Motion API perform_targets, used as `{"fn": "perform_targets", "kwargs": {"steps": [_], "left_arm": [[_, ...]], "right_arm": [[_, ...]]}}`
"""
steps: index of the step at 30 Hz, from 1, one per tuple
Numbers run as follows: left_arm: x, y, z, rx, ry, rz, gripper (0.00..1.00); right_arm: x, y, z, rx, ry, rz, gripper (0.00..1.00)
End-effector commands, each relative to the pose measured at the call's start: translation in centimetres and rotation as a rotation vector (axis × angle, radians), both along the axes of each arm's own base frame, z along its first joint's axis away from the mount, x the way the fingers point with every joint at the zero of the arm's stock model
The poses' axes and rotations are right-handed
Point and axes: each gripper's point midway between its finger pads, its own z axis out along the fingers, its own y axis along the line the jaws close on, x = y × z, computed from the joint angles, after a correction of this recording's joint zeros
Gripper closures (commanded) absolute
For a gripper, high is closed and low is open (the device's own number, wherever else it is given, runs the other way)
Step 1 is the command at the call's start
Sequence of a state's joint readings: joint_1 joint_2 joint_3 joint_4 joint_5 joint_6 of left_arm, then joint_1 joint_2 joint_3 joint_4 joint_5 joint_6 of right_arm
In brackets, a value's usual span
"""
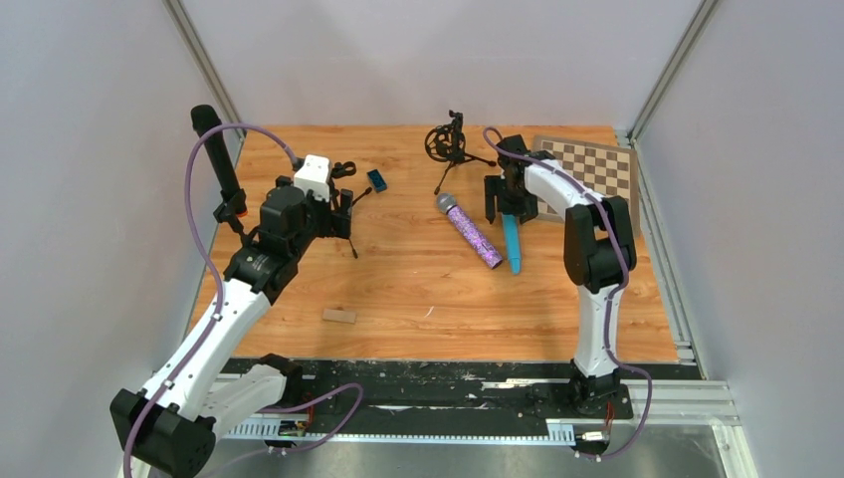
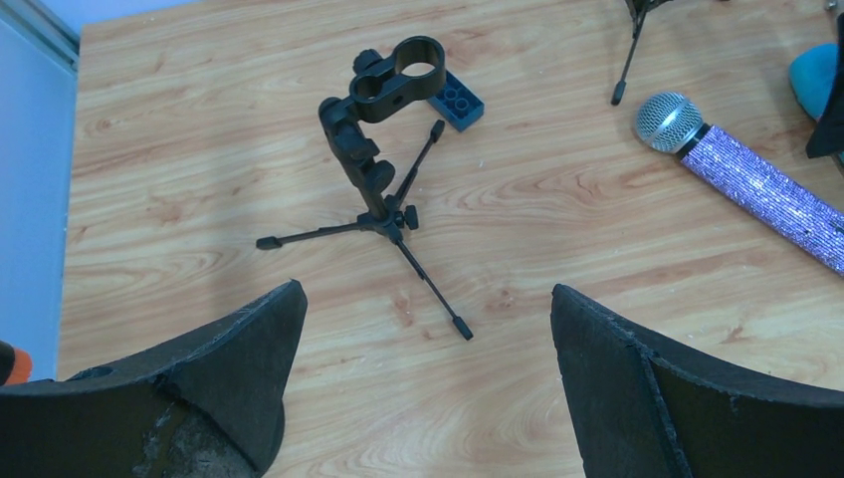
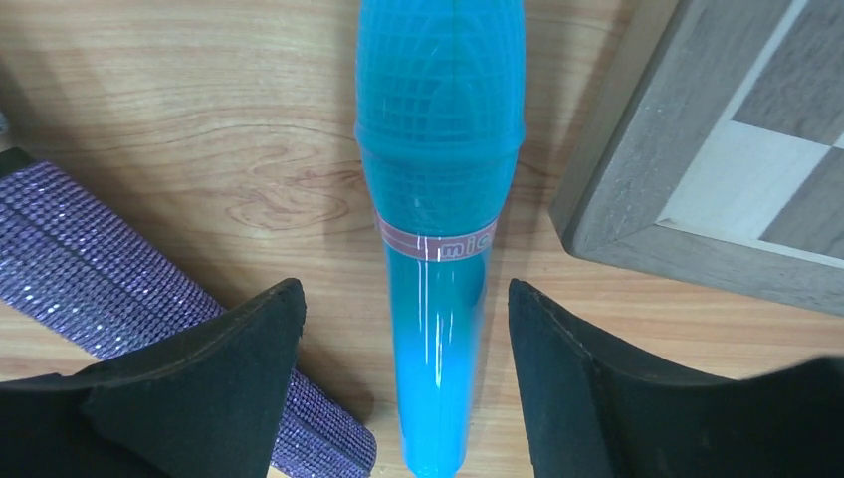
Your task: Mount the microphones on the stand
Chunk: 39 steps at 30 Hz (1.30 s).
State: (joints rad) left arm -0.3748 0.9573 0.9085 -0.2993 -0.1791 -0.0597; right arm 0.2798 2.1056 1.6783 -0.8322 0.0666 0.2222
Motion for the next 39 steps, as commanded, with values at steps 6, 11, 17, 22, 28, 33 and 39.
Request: {"fn": "perform_targets", "kwargs": {"steps": [6,11,17,22,28,33,39], "left_arm": [[-0.1,-0.7,0.5,0.024,-0.028,-0.026,0.0],[-0.1,-0.1,0.7,0.045,-0.044,-0.006,0.0],[-0.2,-0.3,0.8,0.038,-0.047,-0.016,0.0],[-0.2,-0.5,0.6,0.037,-0.042,-0.027,0.0],[-0.2,-0.3,0.5,0.05,-0.039,-0.025,0.0],[-0.2,-0.4,0.5,0.047,-0.04,-0.029,0.0],[-0.2,-0.5,0.5,0.048,-0.043,-0.034,0.0]], "right_arm": [[1.4,-0.1,0.7,-0.007,0.01,0.013,0.41],[1.2,-0.6,-0.1,-0.011,0.039,0.011,0.41],[0.7,-0.7,-1.5,0.01,0.085,0.013,0.5],[0.6,-0.7,-2.1,0.011,0.103,0.013,0.58],[-0.3,-0.4,-3.1,0.026,0.152,0.022,0.59],[-1.0,-0.1,-3.7,0.039,0.181,0.019,0.64],[-0.8,0.1,-3.2,0.04,0.167,0.029,0.96]]}}
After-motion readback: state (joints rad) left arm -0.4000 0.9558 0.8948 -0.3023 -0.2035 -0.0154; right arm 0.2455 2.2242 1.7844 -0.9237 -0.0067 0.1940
